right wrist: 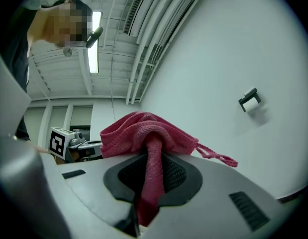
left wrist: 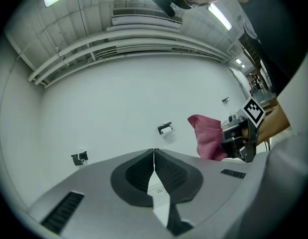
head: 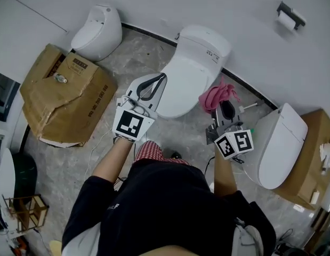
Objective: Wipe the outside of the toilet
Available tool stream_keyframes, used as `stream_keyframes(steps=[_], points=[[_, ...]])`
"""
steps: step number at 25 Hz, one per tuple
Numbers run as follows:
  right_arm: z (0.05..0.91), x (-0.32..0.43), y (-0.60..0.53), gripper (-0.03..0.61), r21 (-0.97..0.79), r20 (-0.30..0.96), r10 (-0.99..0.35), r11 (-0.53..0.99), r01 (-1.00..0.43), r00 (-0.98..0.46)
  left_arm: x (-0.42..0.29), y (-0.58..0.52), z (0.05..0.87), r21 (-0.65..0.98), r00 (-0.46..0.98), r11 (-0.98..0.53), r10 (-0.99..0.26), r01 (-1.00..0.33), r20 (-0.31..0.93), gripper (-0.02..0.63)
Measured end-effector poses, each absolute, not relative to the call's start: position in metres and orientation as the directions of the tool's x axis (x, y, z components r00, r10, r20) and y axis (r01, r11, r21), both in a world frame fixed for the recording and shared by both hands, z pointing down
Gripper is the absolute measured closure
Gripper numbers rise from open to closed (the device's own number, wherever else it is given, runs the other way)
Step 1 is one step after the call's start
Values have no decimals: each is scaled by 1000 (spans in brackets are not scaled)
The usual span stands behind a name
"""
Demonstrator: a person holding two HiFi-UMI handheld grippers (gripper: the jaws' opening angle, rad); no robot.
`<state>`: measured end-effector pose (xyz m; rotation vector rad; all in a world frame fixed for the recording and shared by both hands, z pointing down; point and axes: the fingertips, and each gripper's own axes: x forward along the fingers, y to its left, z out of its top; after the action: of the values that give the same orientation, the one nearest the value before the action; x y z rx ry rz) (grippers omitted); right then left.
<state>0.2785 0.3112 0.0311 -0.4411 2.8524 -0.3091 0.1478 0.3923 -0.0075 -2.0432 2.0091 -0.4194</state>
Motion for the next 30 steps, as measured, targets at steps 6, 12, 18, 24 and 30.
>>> stream_keyframes(steps=[6, 12, 18, 24, 30], points=[[31, 282, 290, 523, -237, -199, -376, 915, -328, -905, 144, 354, -5, -393, 92, -97, -995, -914, 30, 603], [29, 264, 262, 523, -207, -183, -433, 895, -396, -883, 130, 304, -2, -359, 189, -178, -982, -916, 5, 603], [26, 231, 225, 523, -191, -170, -490, 867, -459, -855, 93, 256, -7, -338, 257, -232, -966, -912, -29, 603], [26, 176, 183, 523, -177, -141, -527, 846, -502, -838, 38, 208, -1, -310, 307, -281, -951, -908, -37, 603], [32, 116, 149, 523, -172, -94, -569, 818, -549, -817, -17, 173, 13, -286, 365, -357, -931, -889, 24, 603]])
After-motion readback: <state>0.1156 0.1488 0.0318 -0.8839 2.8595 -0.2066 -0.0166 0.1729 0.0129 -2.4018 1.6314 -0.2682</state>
